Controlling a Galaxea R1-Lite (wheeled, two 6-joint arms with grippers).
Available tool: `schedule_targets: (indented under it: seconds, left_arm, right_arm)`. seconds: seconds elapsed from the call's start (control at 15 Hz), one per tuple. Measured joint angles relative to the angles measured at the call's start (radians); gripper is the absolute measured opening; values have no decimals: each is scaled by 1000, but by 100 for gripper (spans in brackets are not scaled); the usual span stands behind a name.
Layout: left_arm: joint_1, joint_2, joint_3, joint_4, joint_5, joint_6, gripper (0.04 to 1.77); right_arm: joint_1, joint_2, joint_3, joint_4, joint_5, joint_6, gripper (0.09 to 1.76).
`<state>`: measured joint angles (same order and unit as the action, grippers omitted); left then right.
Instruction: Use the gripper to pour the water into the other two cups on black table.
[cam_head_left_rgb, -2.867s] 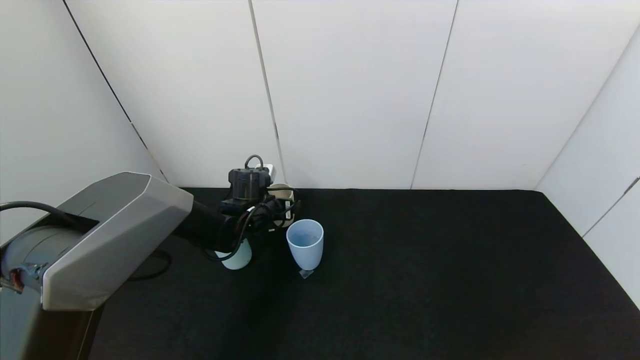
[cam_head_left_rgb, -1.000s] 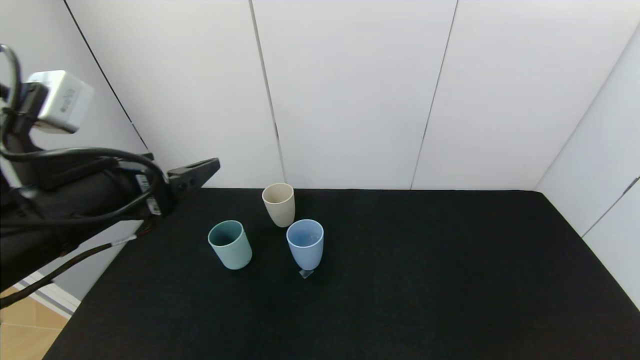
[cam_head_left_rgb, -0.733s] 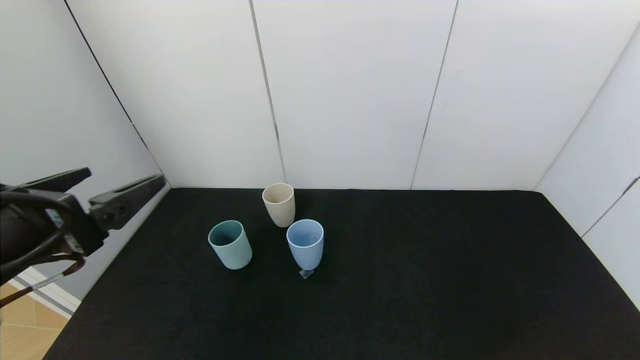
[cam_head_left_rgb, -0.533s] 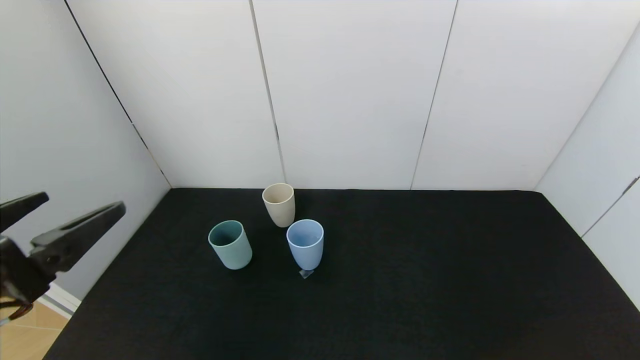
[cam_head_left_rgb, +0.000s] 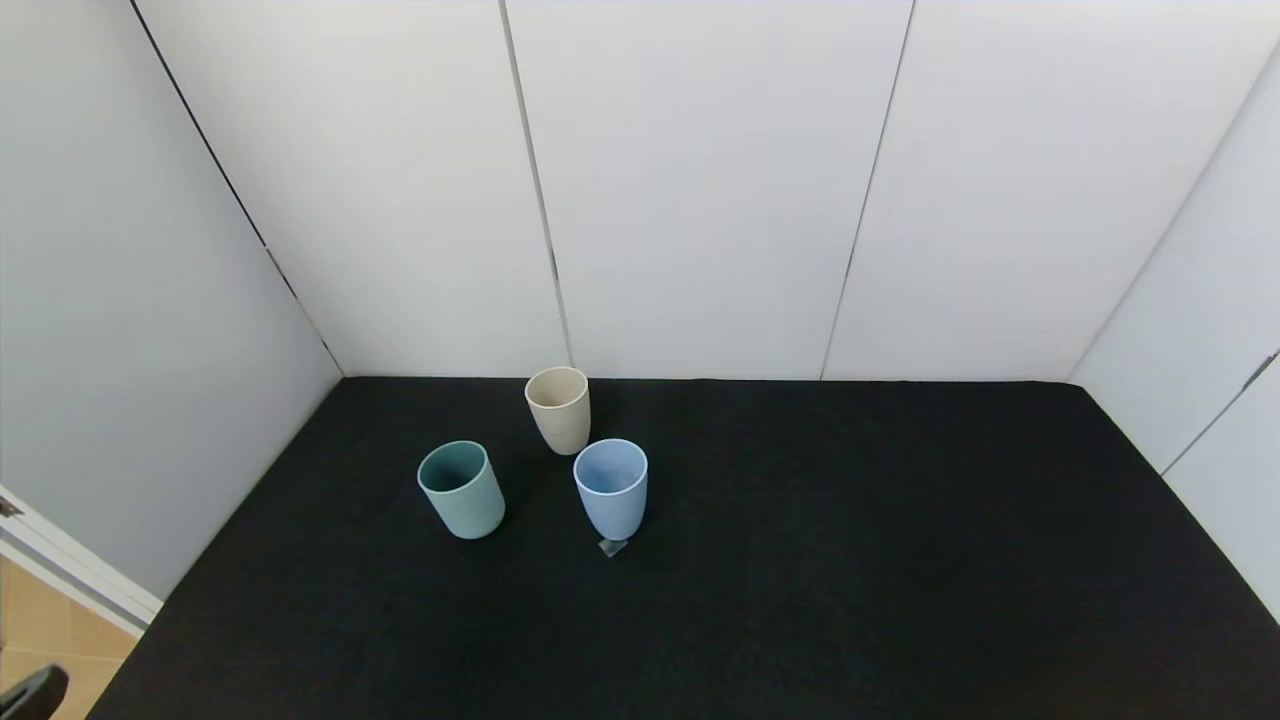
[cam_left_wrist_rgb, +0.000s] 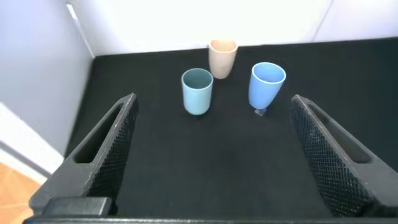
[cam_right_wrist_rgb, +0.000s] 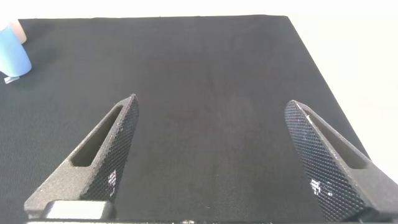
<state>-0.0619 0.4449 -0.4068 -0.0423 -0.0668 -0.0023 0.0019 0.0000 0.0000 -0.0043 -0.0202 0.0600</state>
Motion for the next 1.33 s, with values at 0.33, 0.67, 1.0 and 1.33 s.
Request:
schedule_targets:
  seconds: [0.33,0.67,1.0,1.33]
  left_arm:
    - [55,-219,68,91,-1,2,172]
    - [63,-390,216,82,1,15,172]
    - [63,-443,370,-49,3,63,172]
    - [62,-446,405,-7,43,41,172]
  right_arm:
    - [0,0,0,0,0,0,171]
    - [0,0,0,0,0,0,171]
    - [0,0,0,0,0,-1,171]
    - [0,0,0,0,0,0,171]
